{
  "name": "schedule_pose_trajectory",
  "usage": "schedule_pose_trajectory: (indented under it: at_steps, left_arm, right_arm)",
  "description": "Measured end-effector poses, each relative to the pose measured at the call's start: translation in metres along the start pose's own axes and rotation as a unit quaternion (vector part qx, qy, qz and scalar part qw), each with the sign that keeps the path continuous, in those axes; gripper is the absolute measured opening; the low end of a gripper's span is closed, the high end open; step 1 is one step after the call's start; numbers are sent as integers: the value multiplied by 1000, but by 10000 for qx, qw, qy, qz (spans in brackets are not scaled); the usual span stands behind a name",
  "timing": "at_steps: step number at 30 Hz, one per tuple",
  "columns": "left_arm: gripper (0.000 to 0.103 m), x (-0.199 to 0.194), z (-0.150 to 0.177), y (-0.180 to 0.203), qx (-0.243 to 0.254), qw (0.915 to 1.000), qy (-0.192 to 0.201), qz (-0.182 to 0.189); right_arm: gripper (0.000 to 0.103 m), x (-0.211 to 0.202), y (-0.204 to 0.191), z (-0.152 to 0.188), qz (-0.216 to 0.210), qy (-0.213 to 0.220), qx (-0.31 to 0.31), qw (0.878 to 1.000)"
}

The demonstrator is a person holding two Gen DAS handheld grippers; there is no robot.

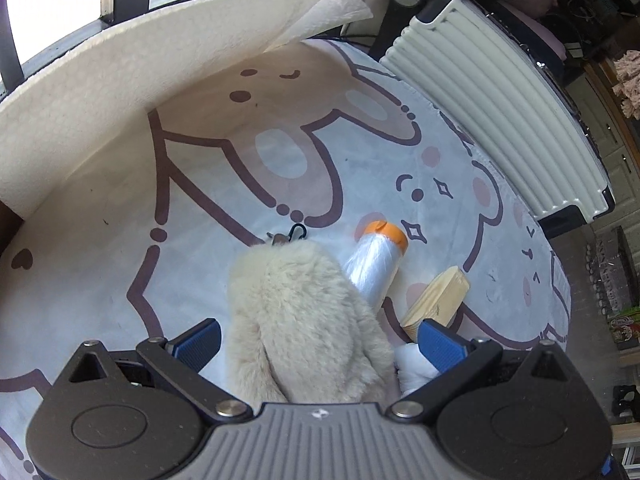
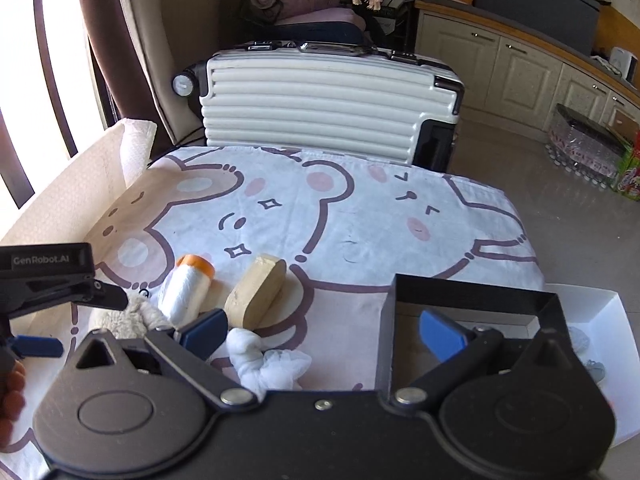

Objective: Organize objects
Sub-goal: 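Close the left gripper on the beige plush bunny while the right gripper grasps the white cotton ball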

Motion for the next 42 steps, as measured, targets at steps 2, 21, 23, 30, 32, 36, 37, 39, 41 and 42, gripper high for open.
schedule_pose_trajectory:
  at_steps: [2,21,23,30,32,36,37,39,41,42]
  left_arm:
    - [103,7,1,1,-17,10000,2,-80]
    - [103,57,19,-4,-1118,9919,-306,-514]
    - [103,59,22,-5,-1080,9914,-332,-657]
    - [82,58,21,-11,-724,9926,-376,-903]
    - [76,59,21,-11,-579,9932,-481,-891]
    - [65,59,20,-7,-208,9942,-686,-804]
    - [62,59,20,-6,-82,9943,-718,-779]
    - [58,58,18,-3,274,9939,-750,-764]
    - [56,55,16,0,736,9913,-736,-801]
    - [55,53,14,0,957,9893,-730,-821]
  right_arm:
    - [103,4,-2,0,28,38,-69,10000]
    - [103,32,-7,5,-130,85,-939,9955]
    - [103,34,-4,6,-90,95,-1001,9949]
    - [91,45,-11,7,-289,29,-1238,9919]
    - [86,50,-17,8,-399,-61,-1268,9911]
    - [79,59,-32,10,-602,-196,-1383,9884]
    - [77,61,-36,11,-648,-242,-1412,9876]
    - [73,67,-44,13,-718,-354,-1485,9857]
    - [70,73,-50,16,-770,-481,-1528,9841]
    - [69,76,-53,17,-802,-545,-1538,9833]
Point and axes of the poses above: each gripper's, at about its wrist camera, not at the fingertips, and x roughly the way its jaws point, y to its right, z to its underside, the point moved 8 cm from there along x, roughly the way its jaws point, and after that the axes turned 9 degrees about -y, right-handed, at the moved point
